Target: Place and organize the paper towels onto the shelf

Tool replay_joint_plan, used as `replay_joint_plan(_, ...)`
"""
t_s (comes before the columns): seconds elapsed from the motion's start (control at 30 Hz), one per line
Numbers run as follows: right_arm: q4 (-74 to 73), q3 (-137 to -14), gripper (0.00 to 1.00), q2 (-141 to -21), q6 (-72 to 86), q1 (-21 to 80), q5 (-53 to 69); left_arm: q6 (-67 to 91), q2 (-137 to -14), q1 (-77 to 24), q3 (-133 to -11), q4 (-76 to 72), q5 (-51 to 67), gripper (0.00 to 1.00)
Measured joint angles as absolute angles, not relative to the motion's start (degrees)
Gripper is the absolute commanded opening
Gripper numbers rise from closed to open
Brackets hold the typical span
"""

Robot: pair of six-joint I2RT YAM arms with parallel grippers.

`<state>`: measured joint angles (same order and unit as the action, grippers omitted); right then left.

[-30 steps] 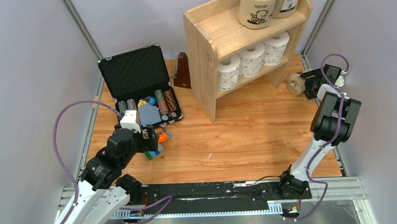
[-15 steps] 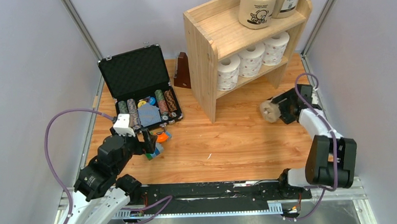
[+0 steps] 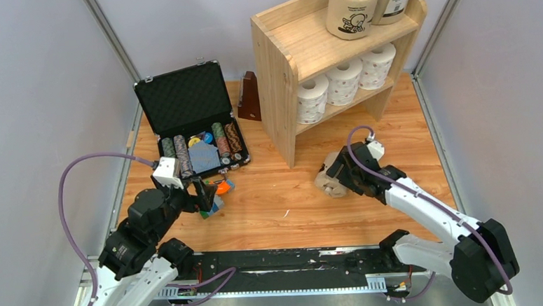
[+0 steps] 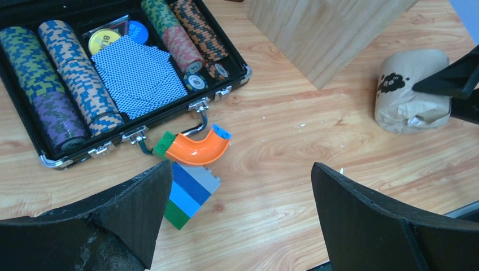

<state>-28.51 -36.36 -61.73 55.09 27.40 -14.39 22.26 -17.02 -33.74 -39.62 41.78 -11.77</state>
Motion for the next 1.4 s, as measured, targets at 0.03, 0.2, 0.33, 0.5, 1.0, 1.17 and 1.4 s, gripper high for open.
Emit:
replay_joint_plan(0.03,-29.7,-36.4,0.71,-61.5,56.0,29.5,-14.6,22.2,-17.0,-33.7,-39.4,41.4,-11.4,1.0)
replay_joint_plan(0.2,-36.2,-38.2,0.78,-61.1,59.1,32.3,-11.6,22.1,-17.5,-33.7,-39.0,40.9,-9.8,1.0)
replay_joint_plan(0.33,-42.5,-40.4,0.87,-61.5,60.0,32.4,-7.2,22.0,-18.8,-33.7,-39.0,40.8,-9.0,1.0)
replay_joint_plan(0.5,-47.7,-43.0,0.99,-63.8,59.9,32.4,-2.9,21.9,-19.6,-33.7,-39.0,40.8,-8.4,1.0)
replay_joint_plan(1.0,-52.9,-49.4,1.0,-66.3,51.0,16.2,6.8,21.7,-20.4,-33.7,-39.0,40.9,-9.1,1.0)
replay_joint_plan(1.17,-52.6,-50.3,1.0,-71.0,48.3,14.0,8.2,21.7,-21.0,-33.7,-39.0,40.9,-10.0,1.0)
replay_joint_plan(1.4,-52.6,-49.9,1.0,-72.7,45.8,12.6,8.8,21.7,-22.1,-33.7,-39.0,40.9,-11.1,1.0)
